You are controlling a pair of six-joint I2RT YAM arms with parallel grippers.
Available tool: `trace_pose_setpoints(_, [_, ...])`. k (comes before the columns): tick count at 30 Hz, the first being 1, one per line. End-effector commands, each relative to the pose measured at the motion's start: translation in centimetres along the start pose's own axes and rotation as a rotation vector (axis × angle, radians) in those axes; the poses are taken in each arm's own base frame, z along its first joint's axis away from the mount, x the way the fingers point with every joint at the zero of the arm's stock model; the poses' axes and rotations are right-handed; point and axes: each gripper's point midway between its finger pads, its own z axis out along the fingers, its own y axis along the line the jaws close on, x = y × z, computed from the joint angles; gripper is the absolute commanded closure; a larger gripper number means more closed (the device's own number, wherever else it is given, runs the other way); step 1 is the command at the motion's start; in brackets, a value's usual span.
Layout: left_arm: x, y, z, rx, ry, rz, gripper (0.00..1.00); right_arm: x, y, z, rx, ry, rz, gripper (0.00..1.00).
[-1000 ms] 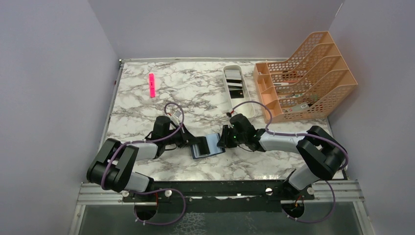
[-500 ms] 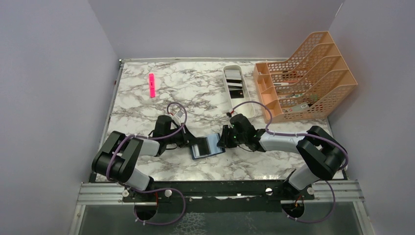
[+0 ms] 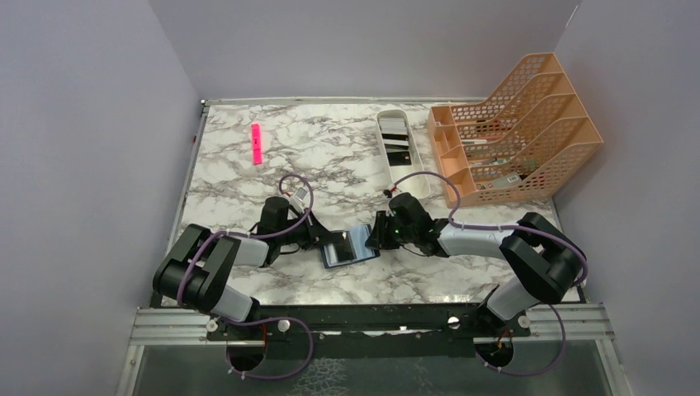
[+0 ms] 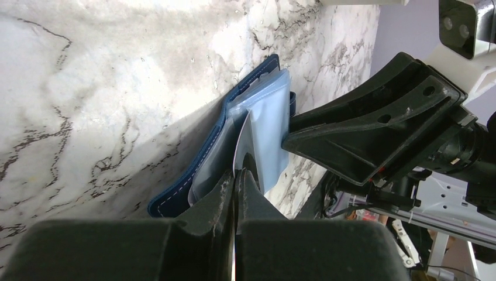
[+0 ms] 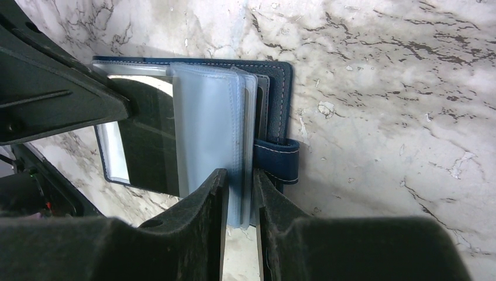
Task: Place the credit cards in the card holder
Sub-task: Insert the credit card into the card holder.
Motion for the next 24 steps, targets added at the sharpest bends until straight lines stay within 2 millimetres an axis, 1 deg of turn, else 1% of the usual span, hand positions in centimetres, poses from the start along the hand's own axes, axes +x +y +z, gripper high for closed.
trace_pose_setpoints(1, [-0.1,0.7,0.5,-0.039,-0.029,0.011,0.95,2.9,-2.3,0.1,0.069,0.076,0.019,0.73])
trace_pose_setpoints(5, [0.1,1.1,0.7,-0.061,-0.034,0.016,0.94,2.9,-2.4,0.1,0.071,0.072,0.022,0.73])
trace_pose_setpoints(9, [0.2,1.7,0.8,-0.082,-0.041,0.012,0.83,2.7,-2.4,-0.1,0.078,0.068,0.021,0.73])
trace_pose_setpoints(12, [-0.1,1.4,0.7,-0.079,-0.054,0.02,0.75,2.3,-2.3,-0.6,0.09,0.059,0.013,0.73])
trace_pose_setpoints(18, [-0.6,0.8,0.6,-0.083,-0.056,0.023,0.66,0.7,-1.4,-2.3,0.082,0.006,-0.002,0.7])
trace_pose_setpoints(21, [-0.6,0.7,0.6,-0.095,-0.051,0.021,0.63,0.8,-1.7,-2.4,0.093,0.0,-0.004,0.69])
trace_pose_setpoints(24, [-0.6,0.8,0.5,-0.122,-0.055,0.027,0.62,1.4,-1.8,-1.9,0.081,0.016,0.005,0.7])
